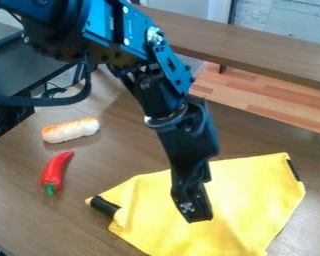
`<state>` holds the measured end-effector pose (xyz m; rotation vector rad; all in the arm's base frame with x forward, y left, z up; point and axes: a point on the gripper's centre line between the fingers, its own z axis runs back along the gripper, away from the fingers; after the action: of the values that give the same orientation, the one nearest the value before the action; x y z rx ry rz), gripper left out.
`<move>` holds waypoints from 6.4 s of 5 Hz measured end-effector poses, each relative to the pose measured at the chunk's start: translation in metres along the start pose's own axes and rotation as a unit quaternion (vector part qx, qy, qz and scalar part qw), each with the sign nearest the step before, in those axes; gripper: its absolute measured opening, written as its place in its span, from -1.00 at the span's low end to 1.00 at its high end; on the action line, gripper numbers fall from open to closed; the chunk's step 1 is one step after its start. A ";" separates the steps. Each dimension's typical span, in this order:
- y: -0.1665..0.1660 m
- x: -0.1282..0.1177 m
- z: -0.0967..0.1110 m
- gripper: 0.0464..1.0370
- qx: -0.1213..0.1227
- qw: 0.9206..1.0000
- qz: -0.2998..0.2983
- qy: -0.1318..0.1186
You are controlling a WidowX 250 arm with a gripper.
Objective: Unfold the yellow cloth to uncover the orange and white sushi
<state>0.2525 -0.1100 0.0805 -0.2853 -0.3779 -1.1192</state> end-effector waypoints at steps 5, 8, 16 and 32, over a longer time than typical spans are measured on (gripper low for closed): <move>-0.038 0.008 -0.089 0.93 0.234 0.961 0.055 0.140; -0.029 0.006 -0.119 0.93 0.254 0.948 0.055 0.186; -0.012 0.004 -0.129 -0.67 0.262 0.930 0.091 0.240; 0.174 -0.033 -0.027 -0.99 0.265 0.847 0.287 0.361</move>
<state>0.4024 -0.0224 0.0356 0.4942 0.0919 -0.4289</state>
